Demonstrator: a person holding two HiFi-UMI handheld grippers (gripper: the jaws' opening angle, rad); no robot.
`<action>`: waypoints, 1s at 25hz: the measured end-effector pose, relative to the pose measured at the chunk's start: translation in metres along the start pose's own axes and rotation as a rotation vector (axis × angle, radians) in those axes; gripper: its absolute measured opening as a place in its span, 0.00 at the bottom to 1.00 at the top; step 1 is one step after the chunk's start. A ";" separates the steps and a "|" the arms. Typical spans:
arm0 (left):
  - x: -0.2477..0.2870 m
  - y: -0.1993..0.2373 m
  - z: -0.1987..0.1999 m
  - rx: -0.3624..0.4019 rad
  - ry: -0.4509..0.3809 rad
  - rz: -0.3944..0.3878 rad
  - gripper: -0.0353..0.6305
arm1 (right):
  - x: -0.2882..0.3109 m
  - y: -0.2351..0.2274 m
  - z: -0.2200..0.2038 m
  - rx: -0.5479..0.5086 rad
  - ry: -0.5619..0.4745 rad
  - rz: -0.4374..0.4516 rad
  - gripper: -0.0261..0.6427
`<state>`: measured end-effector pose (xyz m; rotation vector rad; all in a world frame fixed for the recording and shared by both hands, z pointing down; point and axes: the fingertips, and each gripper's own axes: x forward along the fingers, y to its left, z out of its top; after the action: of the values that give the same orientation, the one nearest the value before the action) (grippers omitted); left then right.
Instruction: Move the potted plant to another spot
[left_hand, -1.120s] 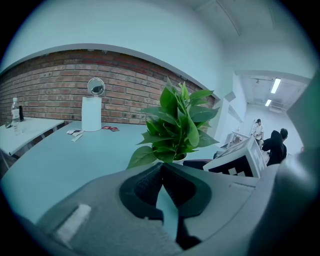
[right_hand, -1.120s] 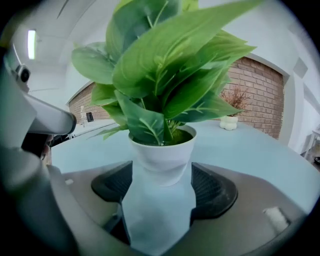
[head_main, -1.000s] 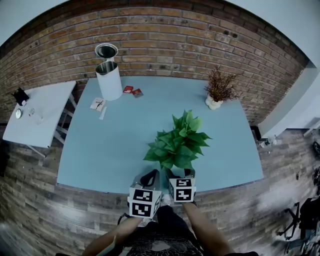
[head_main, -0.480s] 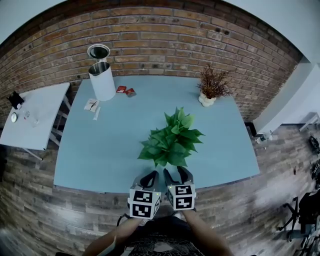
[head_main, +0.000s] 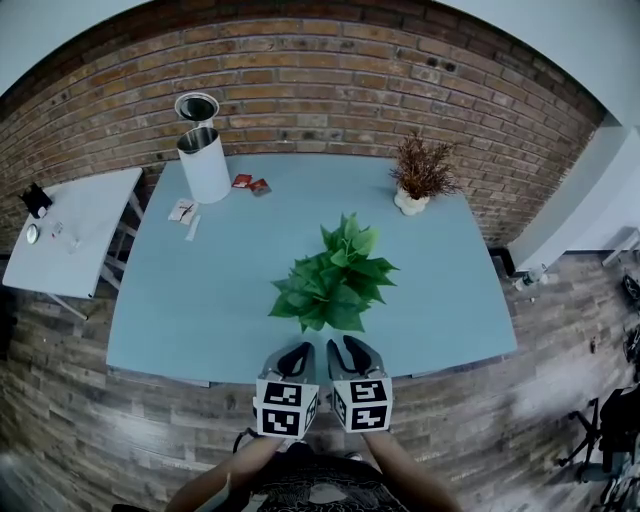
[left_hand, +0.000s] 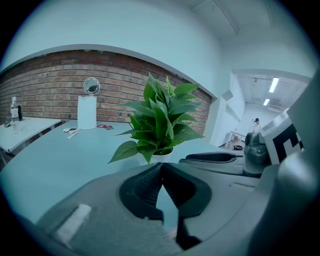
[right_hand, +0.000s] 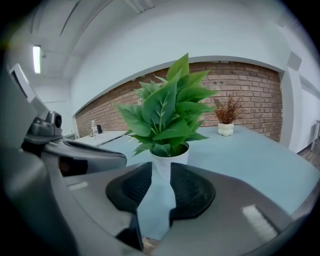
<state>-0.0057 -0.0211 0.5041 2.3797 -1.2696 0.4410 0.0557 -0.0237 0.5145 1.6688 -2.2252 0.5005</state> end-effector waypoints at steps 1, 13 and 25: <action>0.000 -0.002 0.001 0.000 -0.004 0.002 0.05 | -0.002 -0.001 0.001 0.002 -0.003 0.005 0.21; 0.000 -0.030 0.004 -0.016 -0.023 0.036 0.05 | -0.033 -0.011 0.010 0.021 -0.028 0.062 0.09; -0.004 -0.057 0.000 -0.004 -0.035 0.058 0.05 | -0.049 -0.020 0.009 -0.017 -0.013 0.116 0.05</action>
<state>0.0404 0.0105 0.4911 2.3621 -1.3562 0.4146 0.0875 0.0092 0.4862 1.5455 -2.3385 0.4983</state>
